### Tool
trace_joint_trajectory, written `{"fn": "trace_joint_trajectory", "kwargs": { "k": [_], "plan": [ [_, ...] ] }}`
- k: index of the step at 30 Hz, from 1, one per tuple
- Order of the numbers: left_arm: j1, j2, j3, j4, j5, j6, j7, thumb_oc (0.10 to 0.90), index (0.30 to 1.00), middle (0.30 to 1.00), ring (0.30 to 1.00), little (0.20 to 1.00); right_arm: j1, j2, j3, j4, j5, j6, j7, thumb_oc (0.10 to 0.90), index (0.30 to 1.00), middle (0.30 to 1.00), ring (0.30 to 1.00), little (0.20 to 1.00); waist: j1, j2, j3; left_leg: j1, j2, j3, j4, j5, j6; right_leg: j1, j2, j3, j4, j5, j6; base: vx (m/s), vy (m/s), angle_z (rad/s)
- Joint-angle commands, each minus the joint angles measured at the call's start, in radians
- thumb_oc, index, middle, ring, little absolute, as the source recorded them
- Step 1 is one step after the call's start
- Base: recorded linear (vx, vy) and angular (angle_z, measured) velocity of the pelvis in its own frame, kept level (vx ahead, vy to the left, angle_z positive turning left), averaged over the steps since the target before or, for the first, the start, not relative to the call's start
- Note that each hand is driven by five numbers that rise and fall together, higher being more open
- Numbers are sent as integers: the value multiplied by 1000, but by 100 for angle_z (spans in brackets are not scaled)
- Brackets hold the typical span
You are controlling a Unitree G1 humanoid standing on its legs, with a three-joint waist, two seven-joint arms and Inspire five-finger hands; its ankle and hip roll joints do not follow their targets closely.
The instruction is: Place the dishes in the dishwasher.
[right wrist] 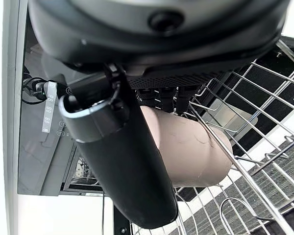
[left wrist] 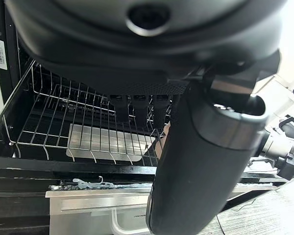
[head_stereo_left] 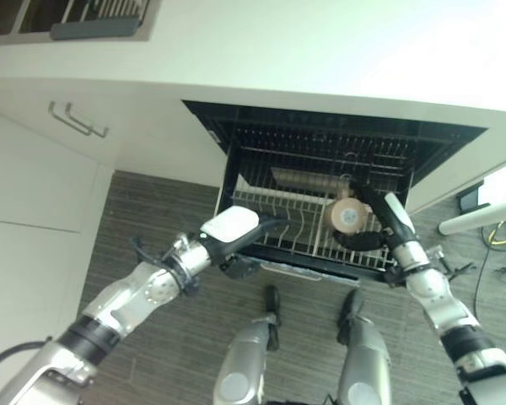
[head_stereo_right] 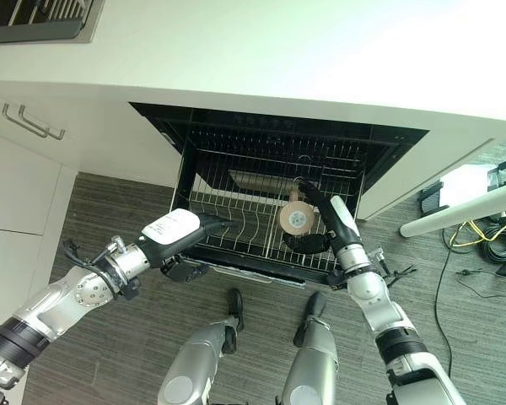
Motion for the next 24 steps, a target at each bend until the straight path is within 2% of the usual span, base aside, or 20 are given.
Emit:
{"fn": "trace_joint_trajectory", "kwargs": {
  "k": [1,9,24],
  "plan": [
    [-27,25,131,-102,-4,-53,18,800,900,900,900,900,74,-43,-45,-1,-2,-38,-14,800,900,900,900,900,-27,-20,-14,-36,62,24,97,-126,14,50,-7,55,-61,0,125,-13,-42,9],
    [-38,47,148,-109,-16,-47,-4,800,900,900,900,900,93,-53,-91,9,30,-22,-2,800,900,900,900,900,-30,-42,-14,-45,71,26,97,-125,12,42,3,59,-61,2,127,-10,-29,1],
    [-24,54,178,-104,-15,-52,-25,800,900,900,900,900,123,-52,-154,-17,114,-76,-13,800,900,900,900,900,-37,-53,-14,-31,76,27,97,-127,13,57,10,61,-61,-3,124,-1,-4,0]
  ]
}}
